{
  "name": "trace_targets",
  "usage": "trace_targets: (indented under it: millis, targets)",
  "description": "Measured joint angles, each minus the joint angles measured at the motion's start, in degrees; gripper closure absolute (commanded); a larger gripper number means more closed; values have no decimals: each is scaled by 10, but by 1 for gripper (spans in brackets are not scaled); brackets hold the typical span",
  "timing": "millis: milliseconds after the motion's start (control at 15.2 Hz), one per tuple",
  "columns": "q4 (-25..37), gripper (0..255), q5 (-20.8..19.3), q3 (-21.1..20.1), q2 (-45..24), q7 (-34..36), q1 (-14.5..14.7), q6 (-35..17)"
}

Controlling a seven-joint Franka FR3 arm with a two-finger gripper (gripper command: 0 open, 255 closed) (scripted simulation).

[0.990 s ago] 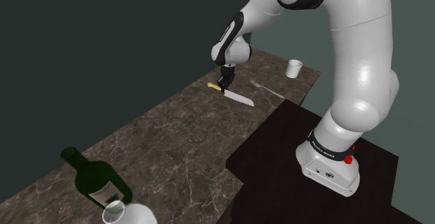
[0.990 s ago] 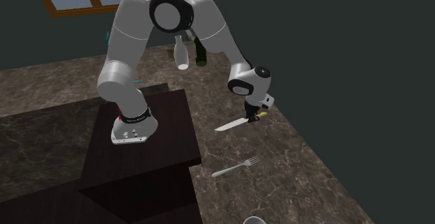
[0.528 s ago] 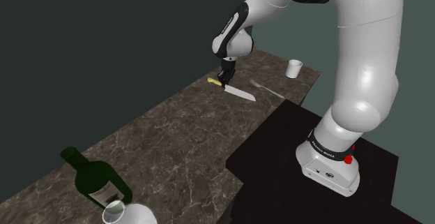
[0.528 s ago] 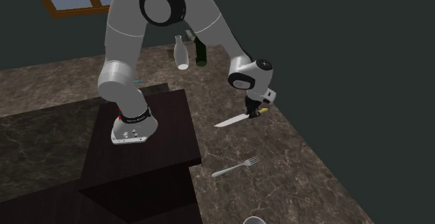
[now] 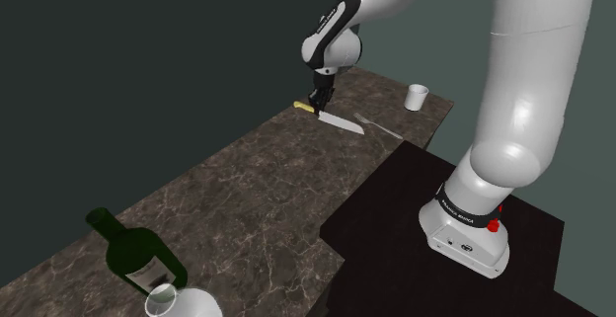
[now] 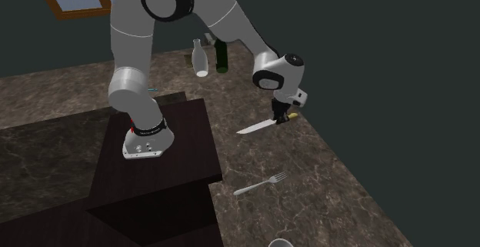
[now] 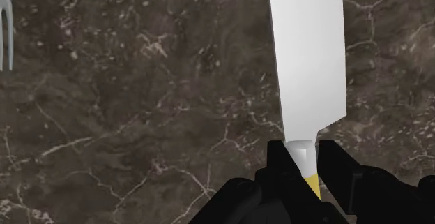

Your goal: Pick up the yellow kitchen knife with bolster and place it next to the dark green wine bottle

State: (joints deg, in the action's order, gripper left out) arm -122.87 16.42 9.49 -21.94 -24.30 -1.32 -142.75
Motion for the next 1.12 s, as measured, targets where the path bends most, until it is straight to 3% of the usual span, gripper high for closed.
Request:
trace_targets:
  millis: [1122]
  targets:
    - [11, 255, -46, 19, 97, 41, 13, 103]
